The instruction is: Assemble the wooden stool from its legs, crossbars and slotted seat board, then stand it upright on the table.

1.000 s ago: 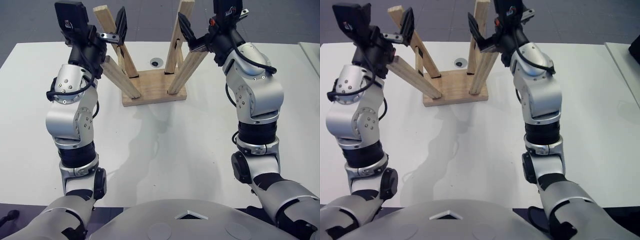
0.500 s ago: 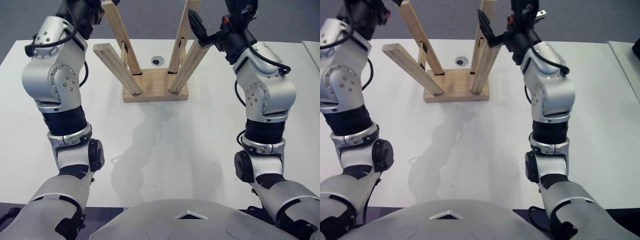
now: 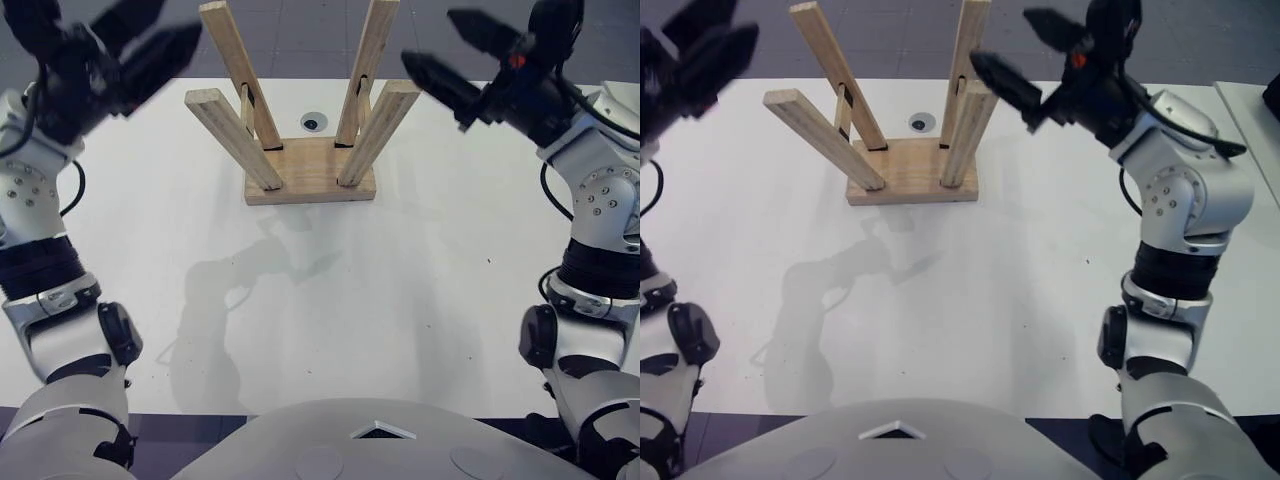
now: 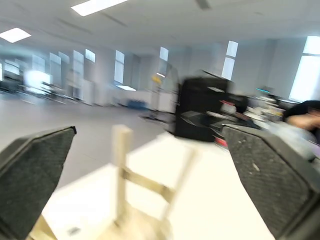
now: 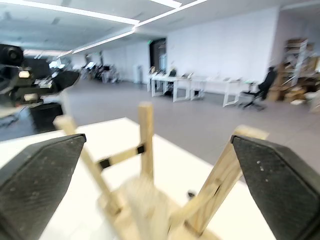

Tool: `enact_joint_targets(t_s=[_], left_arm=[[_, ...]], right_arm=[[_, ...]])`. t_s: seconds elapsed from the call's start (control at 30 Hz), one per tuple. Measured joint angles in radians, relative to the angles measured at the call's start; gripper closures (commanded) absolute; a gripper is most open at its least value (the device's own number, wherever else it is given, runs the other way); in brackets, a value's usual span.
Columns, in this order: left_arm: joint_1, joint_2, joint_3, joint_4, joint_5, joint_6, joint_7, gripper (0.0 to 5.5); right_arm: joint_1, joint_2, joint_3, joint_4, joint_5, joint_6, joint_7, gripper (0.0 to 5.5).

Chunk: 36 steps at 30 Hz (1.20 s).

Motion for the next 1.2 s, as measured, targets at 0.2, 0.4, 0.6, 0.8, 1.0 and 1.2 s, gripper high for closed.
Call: enact_joint_targets(t_s=[0.2,0.4,0.6,0.8,1.0,1.2], left_arm=[[0.018,0.069,-0.083,0.216,0.115,-0.136,-0.175,0.1],[-0.044,0.061,-0.15,0.422,0.204,-0.253,-0.233,0.1],[-0.081,-0.005,-0.21,0.453,0.226,-0.276,-0.259,0.29],[-0.106,-0.035,-0.242,0.459,0.232,-0.267,-0.297,1.15],[-0.114,-0.028,-0.292,0.477,0.248,-0.233,-0.367,2.08],[-0.044,0.072,-0.405,0.319,0.144,-0.096,-0.406,3.09]], right_arm=[[0.001,-0.044,0.142,0.155,-0.072,-0.104,0.173,0.11],[-0.074,-0.02,0.229,0.281,-0.138,-0.187,0.232,0.11],[-0.111,0.021,0.269,0.381,-0.174,-0.235,0.265,0.1],[-0.14,0.039,0.275,0.424,-0.179,-0.253,0.291,0.8],[-0.145,0.038,0.29,0.452,-0.18,-0.248,0.35,1.69],[-0.063,-0.04,0.295,0.326,-0.084,-0.101,0.494,2.65]])
